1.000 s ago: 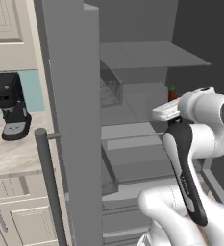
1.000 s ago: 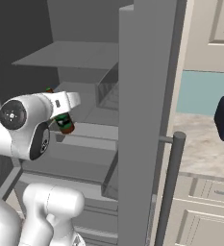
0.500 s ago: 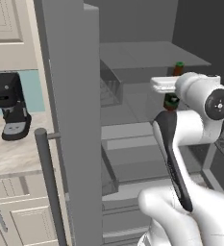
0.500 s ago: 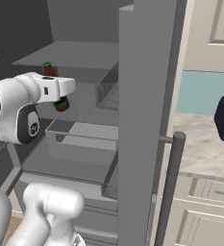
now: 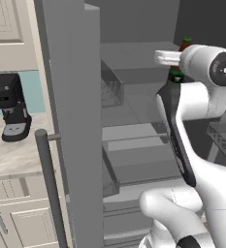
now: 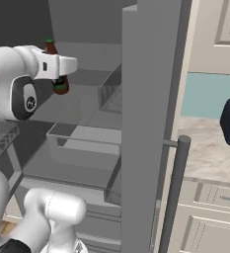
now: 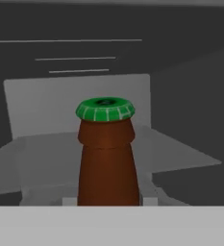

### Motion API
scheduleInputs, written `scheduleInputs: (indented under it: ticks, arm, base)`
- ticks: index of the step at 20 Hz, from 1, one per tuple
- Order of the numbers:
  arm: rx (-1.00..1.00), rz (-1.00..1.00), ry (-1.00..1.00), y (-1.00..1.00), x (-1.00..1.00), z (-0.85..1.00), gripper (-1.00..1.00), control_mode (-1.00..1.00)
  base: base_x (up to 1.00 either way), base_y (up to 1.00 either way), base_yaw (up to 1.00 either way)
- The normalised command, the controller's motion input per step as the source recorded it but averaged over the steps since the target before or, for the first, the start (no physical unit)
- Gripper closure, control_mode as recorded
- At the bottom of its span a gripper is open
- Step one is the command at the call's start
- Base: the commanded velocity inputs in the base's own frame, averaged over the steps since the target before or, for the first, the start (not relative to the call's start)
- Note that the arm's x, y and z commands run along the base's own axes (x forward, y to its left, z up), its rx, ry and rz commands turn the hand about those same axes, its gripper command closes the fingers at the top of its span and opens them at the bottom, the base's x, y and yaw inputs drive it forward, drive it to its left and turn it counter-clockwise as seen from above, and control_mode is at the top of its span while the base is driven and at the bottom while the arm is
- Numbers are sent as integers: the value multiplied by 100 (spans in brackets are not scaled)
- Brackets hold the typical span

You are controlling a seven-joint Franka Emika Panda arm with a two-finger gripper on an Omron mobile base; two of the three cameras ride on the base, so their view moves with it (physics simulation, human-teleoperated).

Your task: Place the beer on the top shelf of the fridge to keep it out of children's reach, and place the mango and sweet potato on lower shelves for easy access.

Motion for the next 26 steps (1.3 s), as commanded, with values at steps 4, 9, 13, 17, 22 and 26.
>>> scheduleInputs:
  ticks: [4, 9, 13, 17, 22, 26]
  arm:
    - [3, 8, -2, -9, 34, 0, 100, -100]
    - [2, 11, -6, -2, 47, 0, 100, -100]
    - [0, 10, -8, 0, 54, 0, 100, -100]
    - [0, 8, -4, 0, 54, 2, 100, -100]
    - [0, 5, 0, 0, 49, 10, 100, -100]
    - [0, 2, 0, 0, 44, 18, 100, -100]
  base:
    - [0, 0, 0]
    - [0, 0, 0]
    - [0, 0, 0]
    - [0, 0, 0]
    - [0, 0, 0]
    - [0, 0, 0]
